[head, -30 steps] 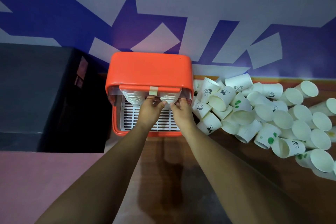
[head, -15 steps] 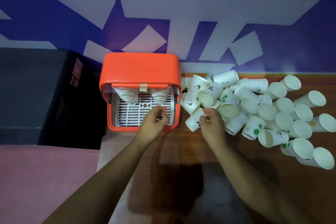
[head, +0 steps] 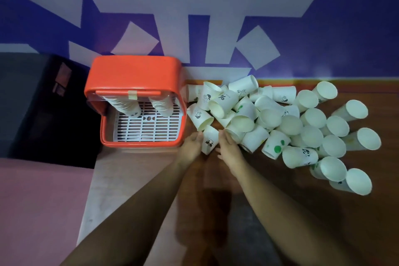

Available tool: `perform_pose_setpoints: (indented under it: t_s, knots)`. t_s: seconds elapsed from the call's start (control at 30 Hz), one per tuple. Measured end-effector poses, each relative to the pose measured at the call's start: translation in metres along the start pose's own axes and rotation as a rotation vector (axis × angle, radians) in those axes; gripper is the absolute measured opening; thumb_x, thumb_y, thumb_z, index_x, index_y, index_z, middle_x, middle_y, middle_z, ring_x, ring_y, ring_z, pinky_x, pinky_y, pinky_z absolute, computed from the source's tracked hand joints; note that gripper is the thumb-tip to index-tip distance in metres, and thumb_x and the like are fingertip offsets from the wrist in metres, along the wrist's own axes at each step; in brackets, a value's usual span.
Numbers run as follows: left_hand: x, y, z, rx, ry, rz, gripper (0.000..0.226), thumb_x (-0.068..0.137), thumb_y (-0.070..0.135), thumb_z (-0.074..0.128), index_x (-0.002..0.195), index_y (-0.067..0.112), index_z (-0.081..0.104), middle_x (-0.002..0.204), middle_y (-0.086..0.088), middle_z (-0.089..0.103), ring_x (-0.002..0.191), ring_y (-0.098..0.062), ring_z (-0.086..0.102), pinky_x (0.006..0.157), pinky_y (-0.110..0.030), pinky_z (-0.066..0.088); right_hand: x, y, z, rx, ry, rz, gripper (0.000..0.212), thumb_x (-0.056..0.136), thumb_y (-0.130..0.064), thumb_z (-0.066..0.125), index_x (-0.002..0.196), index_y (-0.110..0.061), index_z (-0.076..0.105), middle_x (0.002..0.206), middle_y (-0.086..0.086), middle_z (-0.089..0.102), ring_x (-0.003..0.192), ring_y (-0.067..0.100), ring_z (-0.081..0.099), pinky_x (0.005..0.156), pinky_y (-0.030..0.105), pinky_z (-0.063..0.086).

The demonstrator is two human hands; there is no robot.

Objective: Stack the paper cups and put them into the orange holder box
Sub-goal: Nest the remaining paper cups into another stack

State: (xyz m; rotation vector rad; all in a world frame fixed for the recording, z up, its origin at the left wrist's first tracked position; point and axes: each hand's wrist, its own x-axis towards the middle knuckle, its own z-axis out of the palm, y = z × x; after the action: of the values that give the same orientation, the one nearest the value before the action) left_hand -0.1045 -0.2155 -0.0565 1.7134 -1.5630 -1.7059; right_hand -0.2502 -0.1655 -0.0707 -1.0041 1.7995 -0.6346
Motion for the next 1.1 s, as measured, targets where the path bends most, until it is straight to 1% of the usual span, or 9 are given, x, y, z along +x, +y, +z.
perform_pose_setpoints:
  t_s: [0.07,0.2,0.3,0.4,0.53,0.7,0.87,0.97,1.1]
  knots:
    - [-0.012,0.002,0.007,-0.056,-0.007,-0.002,0.045,0.107,0.045,0.037,0.125,0.019,0.068,0.123,0.000,0.070,0.116,-0.016,0.064,0.099,-0.033,0.046,-0.011,0.009,-0.006,0.038,0.008,-0.054,0.028,0.082,-0.074,0.037,0.097,-0.064,0.058,0.121,-0.013,0.064,0.119,0.017,0.059,0.106,0.048,0.044]
    - [-0.036,0.015,0.028,-0.197,-0.046,0.026,0.027,0.104,0.051,0.045,0.115,0.043,0.068,0.123,0.019,0.069,0.118,0.001,0.061,0.103,-0.026,0.045,-0.043,0.025,-0.032,0.115,0.114,-0.074,0.028,0.089,-0.060,0.047,0.108,-0.048,0.064,0.120,-0.019,0.064,0.119,0.009,0.059,0.107,0.046,0.046]
    - [-0.047,0.018,0.055,-0.219,-0.112,0.091,0.021,0.105,0.023,0.052,0.121,0.032,0.063,0.109,0.019,0.068,0.094,0.018,0.063,0.084,-0.007,0.047,-0.061,0.042,-0.054,0.255,0.159,-0.093,0.036,0.096,-0.017,0.058,0.131,-0.025,0.055,0.129,-0.009,0.062,0.122,0.011,0.058,0.104,0.036,0.049]
    - [-0.051,0.010,0.081,-0.114,-0.189,0.143,0.035,0.101,0.014,0.059,0.135,0.022,0.053,0.099,0.000,0.064,0.087,0.006,0.063,0.079,-0.012,0.048,-0.073,0.062,-0.073,0.277,0.145,-0.061,0.062,0.091,0.006,0.060,0.147,-0.014,0.041,0.135,-0.012,0.055,0.124,0.013,0.057,0.094,0.016,0.049]
    - [-0.053,0.001,0.114,-0.050,-0.227,0.181,0.055,0.095,0.019,0.063,0.146,0.021,0.044,0.120,-0.007,0.065,0.104,-0.006,0.062,0.088,-0.018,0.052,-0.088,0.092,-0.092,0.316,0.127,-0.023,0.067,0.093,-0.001,0.062,0.151,-0.014,0.034,0.145,-0.002,0.051,0.131,0.010,0.052,0.105,0.029,0.047]
    - [-0.058,-0.009,0.138,-0.055,-0.211,0.176,0.057,0.088,0.035,0.067,0.141,0.033,0.048,0.121,-0.020,0.063,0.105,-0.020,0.063,0.093,-0.028,0.053,-0.101,0.116,-0.098,0.327,0.150,-0.021,0.059,0.092,0.005,0.061,0.146,-0.011,0.041,0.141,0.002,0.052,0.127,0.007,0.054,0.104,0.027,0.048]
    - [-0.058,-0.015,0.148,-0.031,-0.253,0.094,0.067,0.083,0.024,0.074,0.145,0.023,0.047,0.129,-0.017,0.063,0.122,-0.029,0.061,0.105,-0.039,0.050,-0.110,0.129,-0.104,0.266,0.116,-0.014,0.062,0.090,0.003,0.060,0.144,-0.020,0.041,0.138,-0.012,0.054,0.129,0.003,0.051,0.109,0.030,0.044]
    - [-0.059,-0.016,0.149,0.006,-0.263,0.088,0.061,0.088,0.011,0.074,0.140,0.029,0.048,0.129,-0.015,0.063,0.122,-0.024,0.061,0.103,-0.029,0.050,-0.113,0.134,-0.106,0.244,0.066,-0.026,0.064,0.086,-0.011,0.063,0.142,-0.032,0.040,0.141,-0.009,0.051,0.134,0.011,0.047,0.112,0.045,0.041]
    - [-0.060,-0.009,0.148,0.071,-0.258,0.108,0.053,0.090,0.009,0.074,0.132,0.032,0.052,0.120,-0.005,0.067,0.114,-0.015,0.063,0.092,-0.013,0.049,-0.114,0.132,-0.121,0.107,0.133,-0.052,0.066,0.080,-0.035,0.072,0.140,-0.029,0.046,0.141,-0.005,0.052,0.131,0.009,0.049,0.110,0.042,0.042]
